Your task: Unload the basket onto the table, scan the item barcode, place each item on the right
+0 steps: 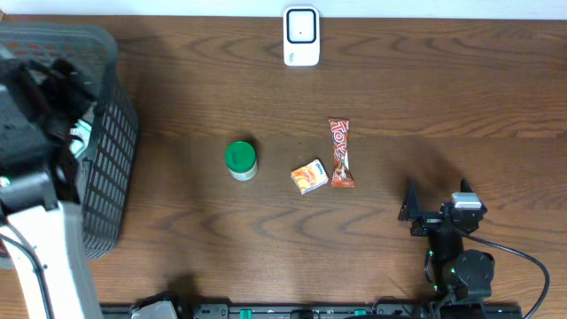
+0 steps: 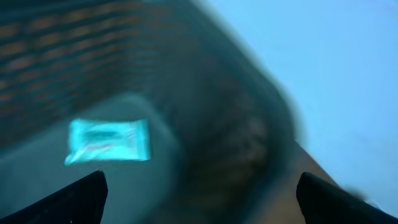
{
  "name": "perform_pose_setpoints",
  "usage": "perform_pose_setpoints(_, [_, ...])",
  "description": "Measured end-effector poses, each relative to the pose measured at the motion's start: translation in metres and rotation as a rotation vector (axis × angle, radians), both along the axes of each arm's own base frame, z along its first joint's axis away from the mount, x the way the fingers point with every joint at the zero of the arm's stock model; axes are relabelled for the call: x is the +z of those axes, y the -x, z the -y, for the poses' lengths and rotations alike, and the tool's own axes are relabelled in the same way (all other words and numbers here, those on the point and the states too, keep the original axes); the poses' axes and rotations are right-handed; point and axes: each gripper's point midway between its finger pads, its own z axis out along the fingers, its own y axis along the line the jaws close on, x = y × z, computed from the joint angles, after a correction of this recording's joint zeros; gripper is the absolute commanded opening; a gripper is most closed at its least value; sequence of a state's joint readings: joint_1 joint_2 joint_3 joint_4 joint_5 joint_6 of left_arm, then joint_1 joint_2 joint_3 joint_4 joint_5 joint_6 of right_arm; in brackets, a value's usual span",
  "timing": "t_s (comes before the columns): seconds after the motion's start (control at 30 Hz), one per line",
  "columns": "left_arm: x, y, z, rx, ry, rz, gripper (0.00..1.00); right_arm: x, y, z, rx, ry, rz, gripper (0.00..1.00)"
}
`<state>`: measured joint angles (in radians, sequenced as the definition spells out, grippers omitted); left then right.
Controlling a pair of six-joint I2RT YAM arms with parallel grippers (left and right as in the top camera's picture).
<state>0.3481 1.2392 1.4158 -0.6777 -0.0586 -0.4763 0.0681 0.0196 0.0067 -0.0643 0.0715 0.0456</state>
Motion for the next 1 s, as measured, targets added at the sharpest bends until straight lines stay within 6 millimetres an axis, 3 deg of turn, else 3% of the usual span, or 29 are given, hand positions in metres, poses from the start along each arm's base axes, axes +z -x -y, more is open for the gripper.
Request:
perform_pose_setpoints(0.17, [-0.053, -0.001, -0.057, 0.203, 0.141, -0.085, 0.98, 0.000, 0.000, 0.000, 0.000, 0.000, 0.000, 0.99])
perform_pose_setpoints(0.3, [-0.102, -0.005, -0.084, 0.319, 0.257, -0.157, 0.98, 0.000, 0.000, 0.000, 0.000, 0.000, 0.000, 0.99])
perform_pose_setpoints(0.5, [-0.186, -0.014, -0.101, 0.410, 0.390, -0.309, 0.98, 0.000, 0.000, 0.000, 0.000, 0.000, 0.000, 0.99])
perform_pose_setpoints(0.63, [-0.227, -0.015, -0.101, 0.436, 0.442, -0.389, 0.98, 0.000, 0.000, 0.000, 0.000, 0.000, 0.000, 0.99])
perform_pose_setpoints(0.77, [-0.246, -0.014, -0.103, 0.461, 0.470, -0.422, 0.99, 0.000, 0.000, 0.000, 0.000, 0.000, 0.000, 0.99])
perform_pose_setpoints(1.0, [-0.252, -0.008, -0.114, 0.498, 0.483, -0.416, 0.98, 0.000, 0.000, 0.000, 0.000, 0.000, 0.000, 0.99])
